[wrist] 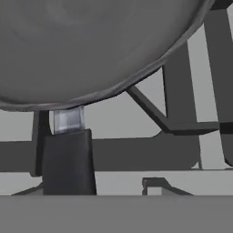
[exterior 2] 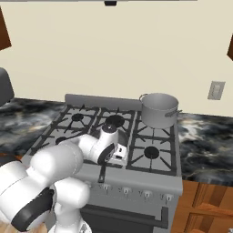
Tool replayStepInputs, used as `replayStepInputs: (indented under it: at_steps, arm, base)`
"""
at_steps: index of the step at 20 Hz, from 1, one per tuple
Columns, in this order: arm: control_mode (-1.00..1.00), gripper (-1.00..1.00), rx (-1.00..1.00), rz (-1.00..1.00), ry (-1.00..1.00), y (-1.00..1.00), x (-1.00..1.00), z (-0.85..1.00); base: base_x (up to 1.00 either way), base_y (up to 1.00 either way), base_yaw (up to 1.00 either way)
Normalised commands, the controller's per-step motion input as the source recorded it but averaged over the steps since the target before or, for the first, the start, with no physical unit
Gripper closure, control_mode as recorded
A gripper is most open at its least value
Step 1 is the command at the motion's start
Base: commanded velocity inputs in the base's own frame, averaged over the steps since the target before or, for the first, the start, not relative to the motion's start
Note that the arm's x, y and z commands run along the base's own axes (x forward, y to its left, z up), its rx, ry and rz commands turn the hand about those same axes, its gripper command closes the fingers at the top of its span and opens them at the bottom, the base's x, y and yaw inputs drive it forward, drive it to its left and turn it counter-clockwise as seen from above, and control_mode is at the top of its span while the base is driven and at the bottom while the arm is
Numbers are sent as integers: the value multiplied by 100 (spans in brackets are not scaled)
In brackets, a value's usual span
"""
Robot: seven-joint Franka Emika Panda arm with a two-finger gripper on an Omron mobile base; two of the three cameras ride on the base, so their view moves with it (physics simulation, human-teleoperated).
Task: Move the pot and pan from the stove into the sink.
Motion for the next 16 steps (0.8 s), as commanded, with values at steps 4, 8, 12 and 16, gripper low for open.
replayStepInputs:
  at_steps: [4,8,12,16]
  arm:
    - [-100,100,2,-1,-2,1,0,31]
    - [-100,100,1,-9,-3,14,0,84]
    - [-100,100,2,-4,-3,17,0,99]
    - [-100,100,0,3,0,7,-17,90]
  base:
    - [0,0,0]
    - [0,0,0]
    - [0,0,0]
    - [0,0,0]
